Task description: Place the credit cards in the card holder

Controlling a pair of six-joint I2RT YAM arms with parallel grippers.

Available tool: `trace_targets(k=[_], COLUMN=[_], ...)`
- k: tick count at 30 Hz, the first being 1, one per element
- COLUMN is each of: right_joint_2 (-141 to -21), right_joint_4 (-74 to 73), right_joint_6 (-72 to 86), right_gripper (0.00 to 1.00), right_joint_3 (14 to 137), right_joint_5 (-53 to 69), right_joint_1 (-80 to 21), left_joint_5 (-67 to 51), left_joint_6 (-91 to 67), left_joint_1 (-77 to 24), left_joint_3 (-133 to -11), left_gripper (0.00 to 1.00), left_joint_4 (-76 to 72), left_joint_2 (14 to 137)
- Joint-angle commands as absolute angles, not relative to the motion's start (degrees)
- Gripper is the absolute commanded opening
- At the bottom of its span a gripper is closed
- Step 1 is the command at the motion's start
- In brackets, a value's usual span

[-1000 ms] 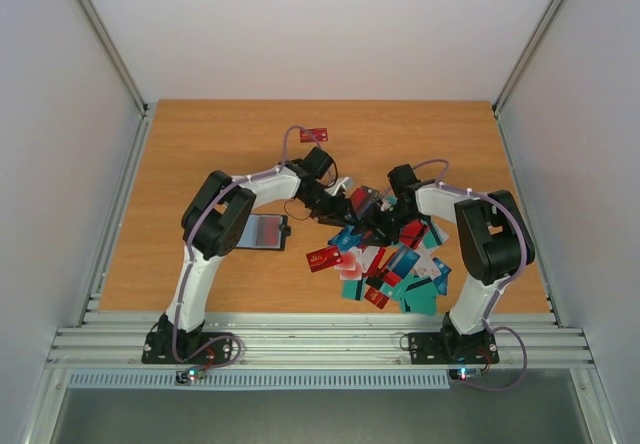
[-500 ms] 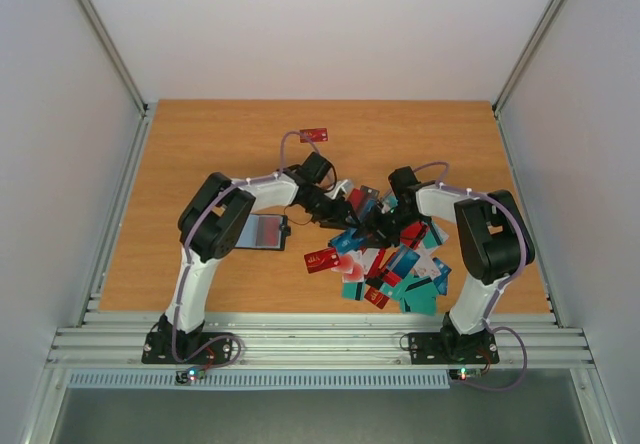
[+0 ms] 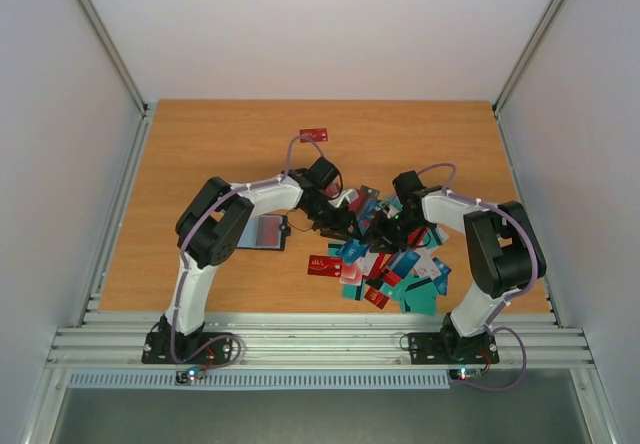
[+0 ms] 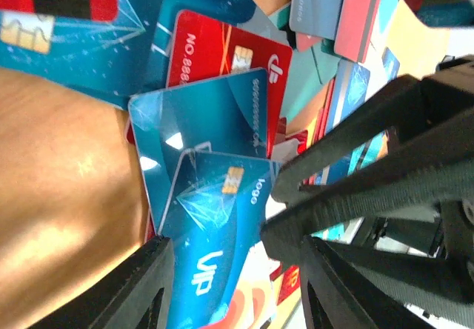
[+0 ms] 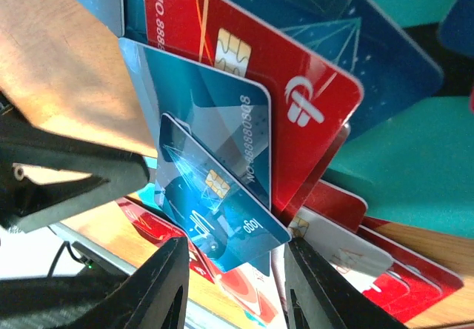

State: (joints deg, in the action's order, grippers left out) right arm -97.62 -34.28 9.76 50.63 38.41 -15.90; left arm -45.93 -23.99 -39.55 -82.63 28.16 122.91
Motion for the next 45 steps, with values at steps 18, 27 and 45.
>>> trace_targets(k=[18, 27, 45], right_joint_2=[-97.73, -98.72, -99.58], right_joint_4=[-32.74, -31.75, -27.12], right_joint_6=[7.94, 7.48, 5.78], right_gripper=[0.37, 0.37, 0.32], right_joint_3=[50.34, 50.33, 47.59], right_joint_5=[34.21, 34.52, 39.87], right_joint_1=[-14.43, -14.41, -14.42], left_joint_5=[-43.82, -44.07, -39.28], left_joint_6=[-16.77, -15.70, -12.48], left_joint_1=[-39.94, -40.54, -41.95], left_joint_3=[-79.89, -77.98, -76.56], left_gripper=[0.44, 0.43, 0.39], left_joint_4=[34.17, 34.34, 35.38], left_joint_2=[118.66, 119.59, 123.16])
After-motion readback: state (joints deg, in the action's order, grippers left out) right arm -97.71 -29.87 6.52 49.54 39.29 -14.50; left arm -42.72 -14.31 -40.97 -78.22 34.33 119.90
